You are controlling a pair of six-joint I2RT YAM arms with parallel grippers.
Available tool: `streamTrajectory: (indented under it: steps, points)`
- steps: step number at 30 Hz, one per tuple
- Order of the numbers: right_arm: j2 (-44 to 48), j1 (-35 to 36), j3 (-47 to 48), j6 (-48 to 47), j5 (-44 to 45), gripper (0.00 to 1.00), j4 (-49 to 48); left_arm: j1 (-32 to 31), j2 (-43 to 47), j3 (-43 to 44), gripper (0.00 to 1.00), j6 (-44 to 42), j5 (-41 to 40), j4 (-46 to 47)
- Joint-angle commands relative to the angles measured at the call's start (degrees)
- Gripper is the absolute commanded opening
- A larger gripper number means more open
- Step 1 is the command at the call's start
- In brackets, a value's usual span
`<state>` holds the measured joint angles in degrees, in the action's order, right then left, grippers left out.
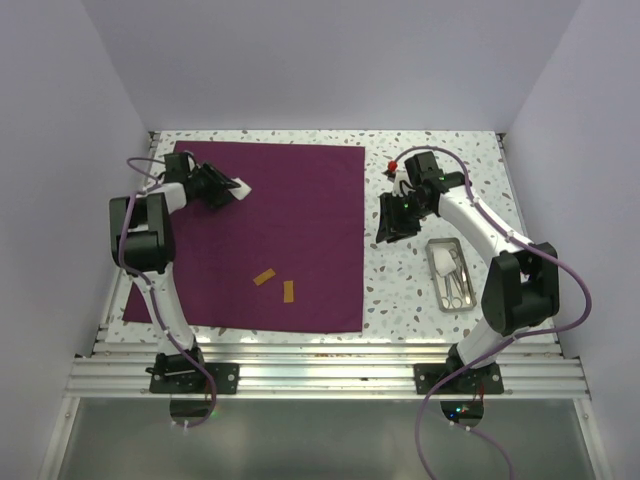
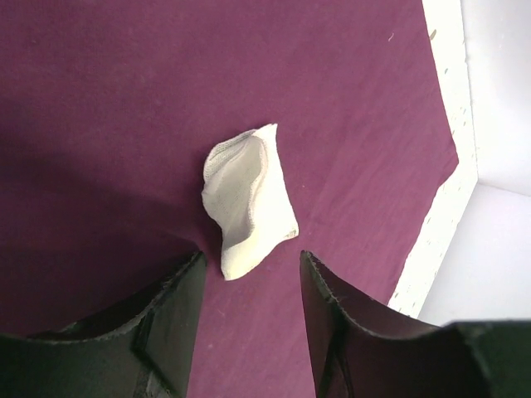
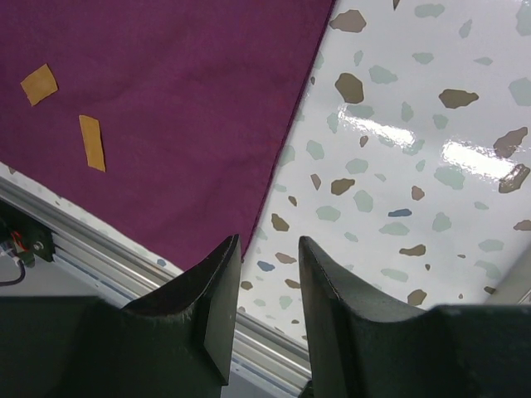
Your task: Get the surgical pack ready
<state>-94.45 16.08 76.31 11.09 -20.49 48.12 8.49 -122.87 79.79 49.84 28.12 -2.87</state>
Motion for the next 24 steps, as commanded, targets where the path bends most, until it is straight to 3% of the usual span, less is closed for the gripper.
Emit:
streamTrajectory:
  steps: [1, 21, 24]
  points:
    - [1.7, 0.1, -0.4, 0.1, -0.9, 0.38, -1.2, -0.6, 0.2, -0.1, 0.53, -0.5, -0.1, 1.8]
    - [0.3, 0.1, 0.2, -0.4, -1.0, 0.38, -1.0, -0.5, -6.4, 5.6, 0.51, 1.5, -1.0, 4.0]
    - [0.0, 0.2, 0.3, -0.4, -1.0, 0.38, -0.7, -0.4, -7.2, 5.6, 0.47, 1.7, -0.9, 4.2]
